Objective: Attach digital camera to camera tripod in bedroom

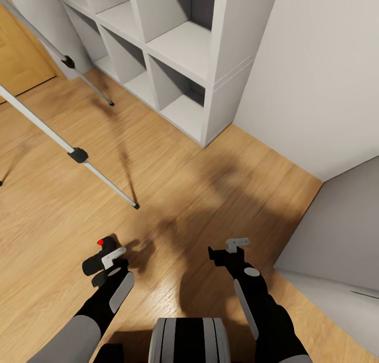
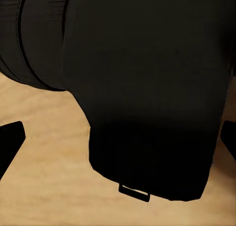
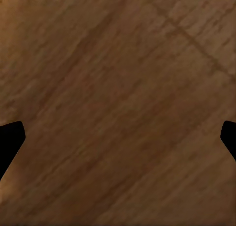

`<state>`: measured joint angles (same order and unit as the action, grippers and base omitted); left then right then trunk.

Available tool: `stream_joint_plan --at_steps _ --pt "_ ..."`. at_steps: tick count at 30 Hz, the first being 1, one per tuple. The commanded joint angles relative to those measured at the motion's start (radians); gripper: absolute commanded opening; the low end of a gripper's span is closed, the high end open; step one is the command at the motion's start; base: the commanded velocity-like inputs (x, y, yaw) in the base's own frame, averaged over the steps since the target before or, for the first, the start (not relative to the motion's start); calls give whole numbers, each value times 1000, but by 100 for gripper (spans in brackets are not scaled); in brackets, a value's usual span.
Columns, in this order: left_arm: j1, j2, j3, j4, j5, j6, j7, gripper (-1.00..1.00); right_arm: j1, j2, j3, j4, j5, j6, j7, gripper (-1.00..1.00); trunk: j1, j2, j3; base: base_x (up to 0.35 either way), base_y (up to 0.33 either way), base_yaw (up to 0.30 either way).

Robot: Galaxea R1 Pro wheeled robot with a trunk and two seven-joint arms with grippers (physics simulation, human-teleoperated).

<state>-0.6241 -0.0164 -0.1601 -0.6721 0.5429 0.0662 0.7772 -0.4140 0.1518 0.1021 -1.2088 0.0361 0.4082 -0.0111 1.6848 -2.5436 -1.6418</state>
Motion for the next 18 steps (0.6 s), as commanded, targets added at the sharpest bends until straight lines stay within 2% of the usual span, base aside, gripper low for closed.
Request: stream_joint_plan --at_steps 1,18 --pt "0 1 -4 -2 2 7 7 100 0 0 1 -1 4 6 -1 100 0 0 -1 0 0 0" --pt "0 1 -9 -10 -24 8 11 100 0 0 1 -1 5 6 -10 100 0 0 -1 0 0 0"
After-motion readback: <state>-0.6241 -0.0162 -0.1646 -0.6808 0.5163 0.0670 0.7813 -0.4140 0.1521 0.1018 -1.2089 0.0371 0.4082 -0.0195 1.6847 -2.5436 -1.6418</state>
